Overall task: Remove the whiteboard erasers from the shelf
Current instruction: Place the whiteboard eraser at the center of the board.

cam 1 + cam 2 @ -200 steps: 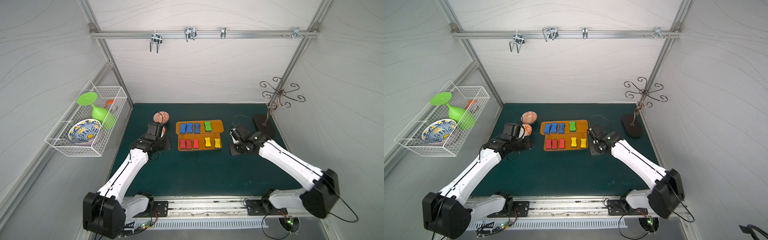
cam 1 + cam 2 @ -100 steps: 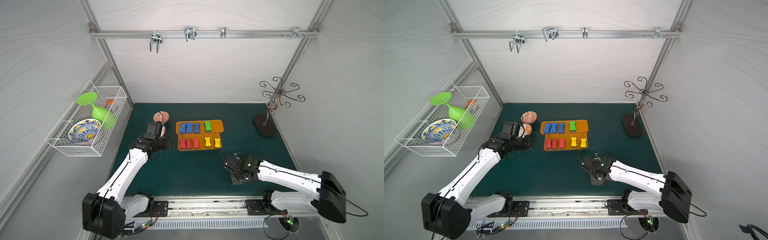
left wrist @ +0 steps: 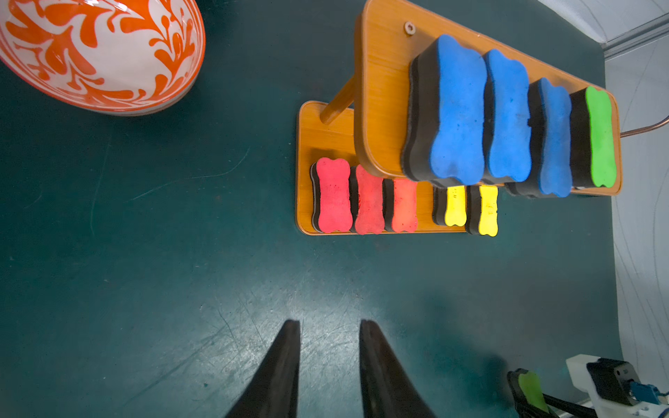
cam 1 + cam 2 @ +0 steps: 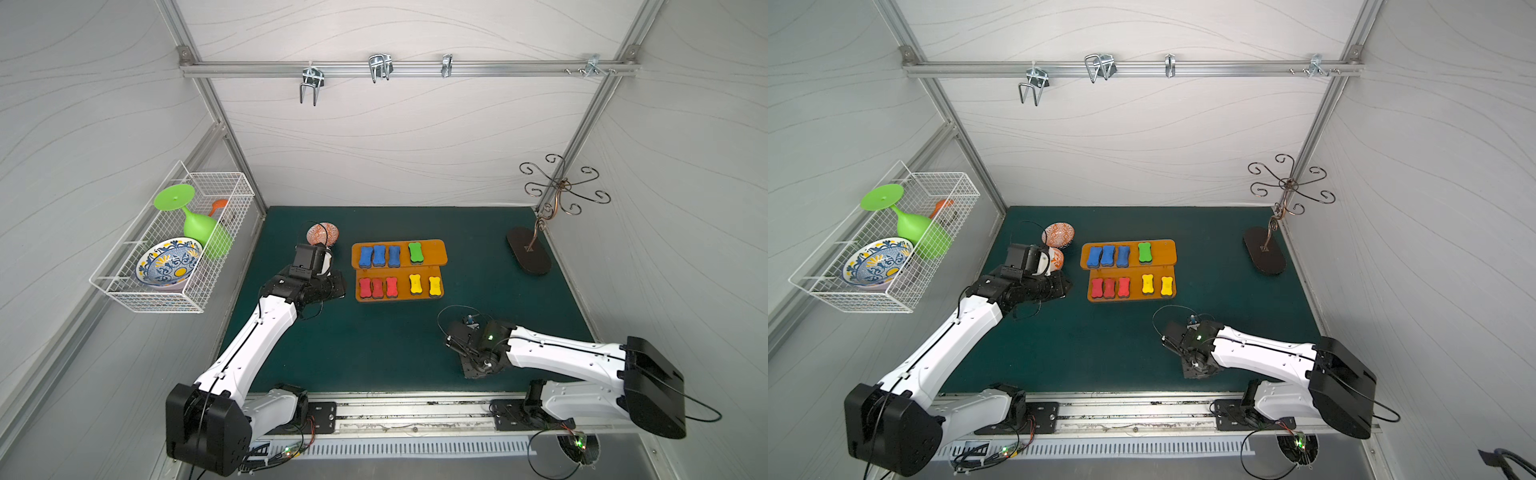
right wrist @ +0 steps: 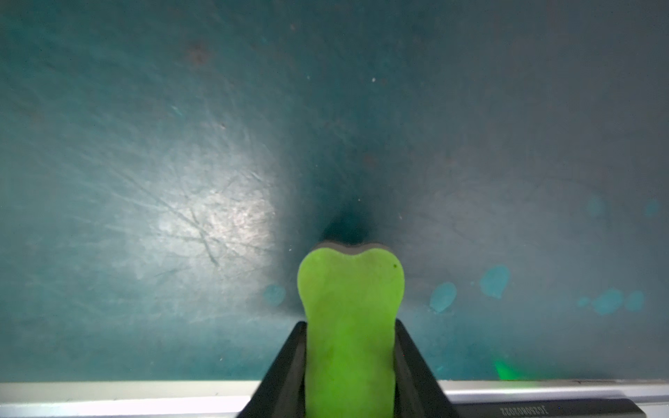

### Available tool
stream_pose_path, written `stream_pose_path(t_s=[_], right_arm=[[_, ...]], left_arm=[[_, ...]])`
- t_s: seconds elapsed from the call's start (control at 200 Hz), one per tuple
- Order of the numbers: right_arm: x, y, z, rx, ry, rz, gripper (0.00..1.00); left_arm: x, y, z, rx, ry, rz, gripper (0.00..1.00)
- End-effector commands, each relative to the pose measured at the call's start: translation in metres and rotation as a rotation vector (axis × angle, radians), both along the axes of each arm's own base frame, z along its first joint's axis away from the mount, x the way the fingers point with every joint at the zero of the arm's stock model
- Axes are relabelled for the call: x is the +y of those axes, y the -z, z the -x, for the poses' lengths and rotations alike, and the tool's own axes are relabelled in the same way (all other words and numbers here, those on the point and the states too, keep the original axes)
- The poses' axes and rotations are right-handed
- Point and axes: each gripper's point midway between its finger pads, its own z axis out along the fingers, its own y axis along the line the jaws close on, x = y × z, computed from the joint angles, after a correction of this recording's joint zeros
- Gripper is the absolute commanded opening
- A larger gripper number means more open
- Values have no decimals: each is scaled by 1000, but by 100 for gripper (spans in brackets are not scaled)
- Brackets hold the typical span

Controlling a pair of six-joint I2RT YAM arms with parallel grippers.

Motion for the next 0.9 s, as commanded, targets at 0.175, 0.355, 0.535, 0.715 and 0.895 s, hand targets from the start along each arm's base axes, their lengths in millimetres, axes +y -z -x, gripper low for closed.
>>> stream_pose_path(t_s=[0.175, 0.355, 0.535, 0.715, 0.895], right_arm=[[34, 3, -4, -42, -48, -92, 37], [47, 5, -10, -60, -68, -124, 37], [60, 13, -9, -31, -90, -142, 38], [58, 18, -3, -1, -83, -141, 46], [52, 20, 2, 20, -78, -129, 55]], left_arm=[[-7, -22, -13, -71, 22, 22, 32], [-4, -23, -13, -80, 17, 10, 32], [-2, -24, -12, -83, 12, 1, 32], [-2, -23, -13, -83, 10, -3, 32], [-1, -24, -13, -86, 7, -7, 32]])
